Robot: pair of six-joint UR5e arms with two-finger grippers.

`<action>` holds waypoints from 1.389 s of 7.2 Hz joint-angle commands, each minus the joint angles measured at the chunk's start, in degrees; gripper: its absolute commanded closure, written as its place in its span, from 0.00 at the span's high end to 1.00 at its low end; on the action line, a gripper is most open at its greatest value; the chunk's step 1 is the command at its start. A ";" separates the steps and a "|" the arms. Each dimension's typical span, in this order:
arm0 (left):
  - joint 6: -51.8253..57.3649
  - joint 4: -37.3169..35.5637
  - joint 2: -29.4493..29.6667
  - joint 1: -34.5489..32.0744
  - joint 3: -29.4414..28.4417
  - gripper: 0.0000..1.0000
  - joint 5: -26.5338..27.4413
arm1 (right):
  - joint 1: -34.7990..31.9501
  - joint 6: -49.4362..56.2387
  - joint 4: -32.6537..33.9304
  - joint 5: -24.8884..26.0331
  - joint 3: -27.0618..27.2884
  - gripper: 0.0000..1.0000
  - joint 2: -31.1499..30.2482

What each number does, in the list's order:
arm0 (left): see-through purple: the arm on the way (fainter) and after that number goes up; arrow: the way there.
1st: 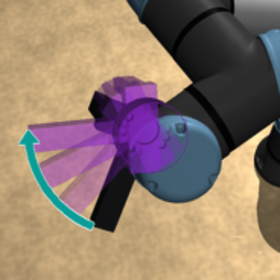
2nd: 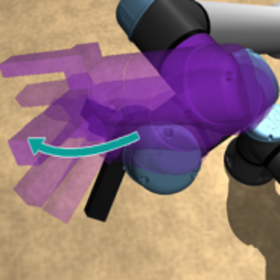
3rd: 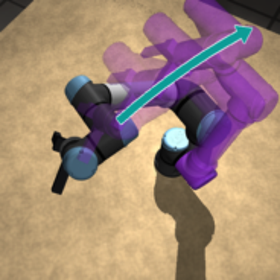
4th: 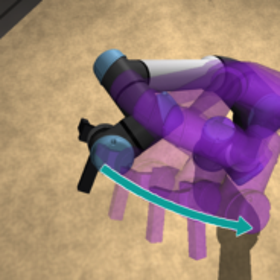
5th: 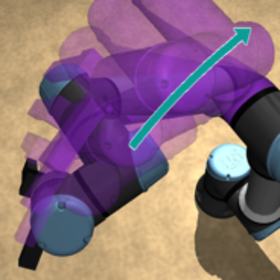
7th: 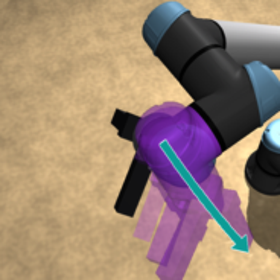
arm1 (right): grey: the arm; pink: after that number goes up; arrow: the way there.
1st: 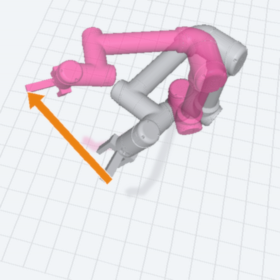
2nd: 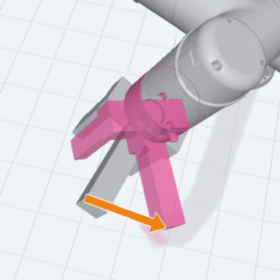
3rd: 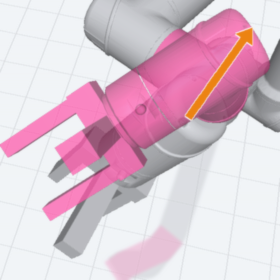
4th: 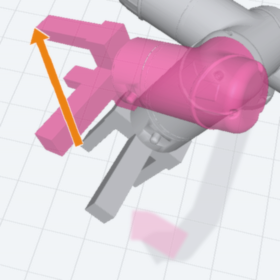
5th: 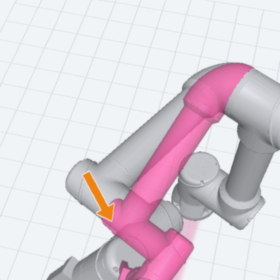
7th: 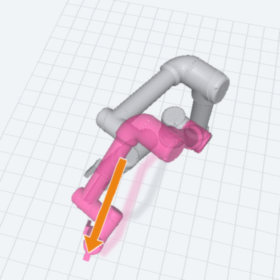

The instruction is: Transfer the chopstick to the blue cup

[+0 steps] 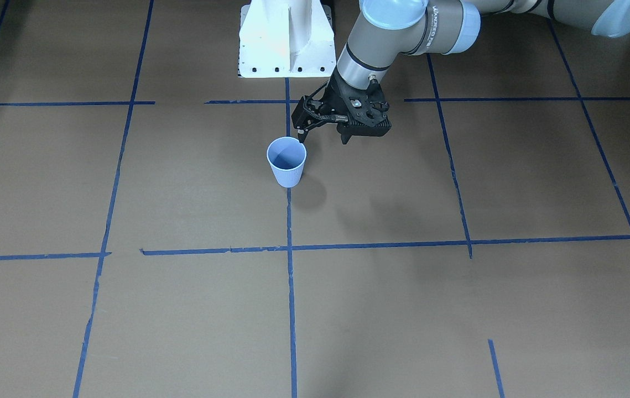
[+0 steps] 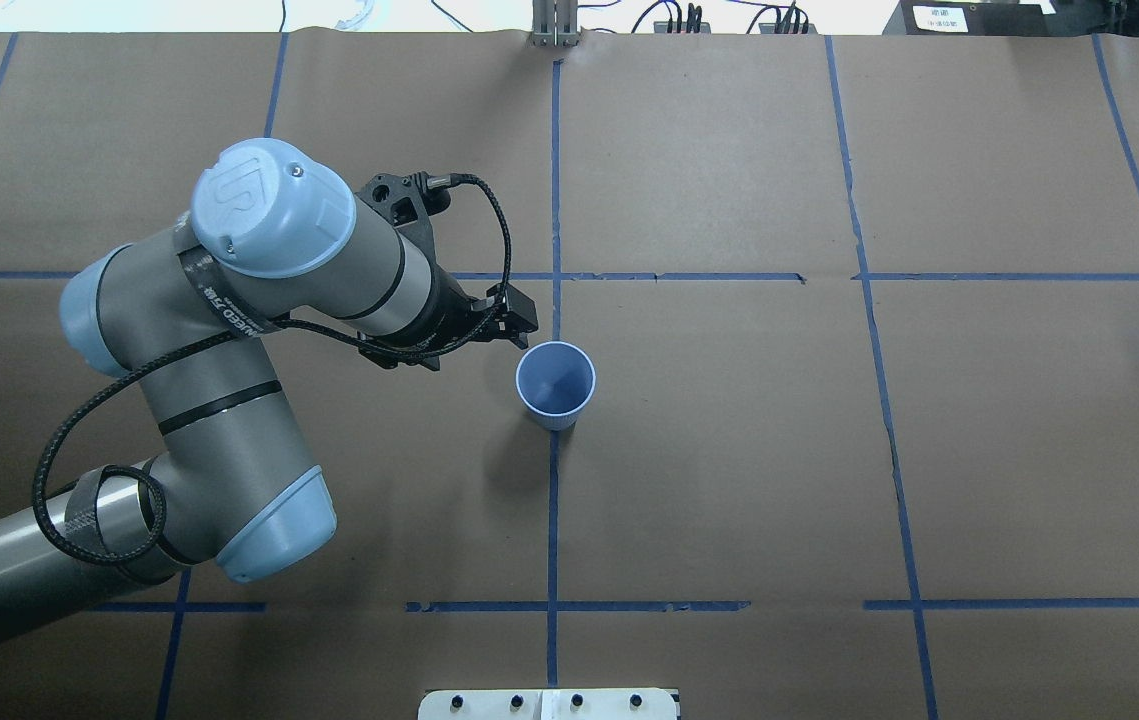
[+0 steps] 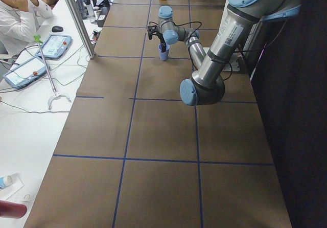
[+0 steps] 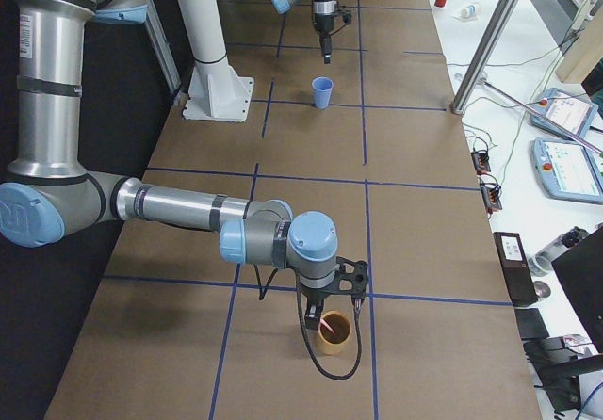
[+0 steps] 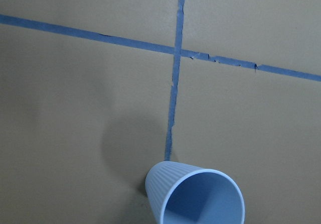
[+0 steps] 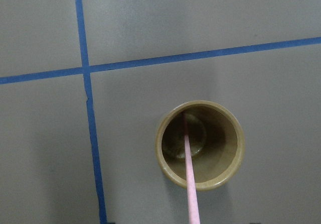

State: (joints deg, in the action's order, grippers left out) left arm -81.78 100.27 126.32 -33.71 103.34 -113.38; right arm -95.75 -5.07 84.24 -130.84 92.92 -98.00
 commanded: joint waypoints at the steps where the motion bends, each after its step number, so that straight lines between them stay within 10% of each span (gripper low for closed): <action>1: -0.04 0.01 -0.11 0.04 0.02 1.00 0.00 | -0.05 -0.55 0.04 -0.03 -0.98 0.86 -0.26; 6: 0.13 0.54 -0.11 0.04 0.02 1.00 0.00 | 0.03 -0.99 0.31 -1.00 -2.83 0.63 -0.35; 9: 0.22 0.54 -1.07 -0.57 3.06 1.00 0.18 | 0.03 -0.82 0.40 -1.09 -2.83 0.05 -0.35; 10: 0.57 0.45 -4.21 -3.70 7.44 1.00 0.09 | -0.05 -0.82 0.22 -1.17 -2.74 0.01 -0.35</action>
State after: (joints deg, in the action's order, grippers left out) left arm -81.52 100.82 124.79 -34.88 106.52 -113.26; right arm -95.73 -5.93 84.62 -131.94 90.09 -98.35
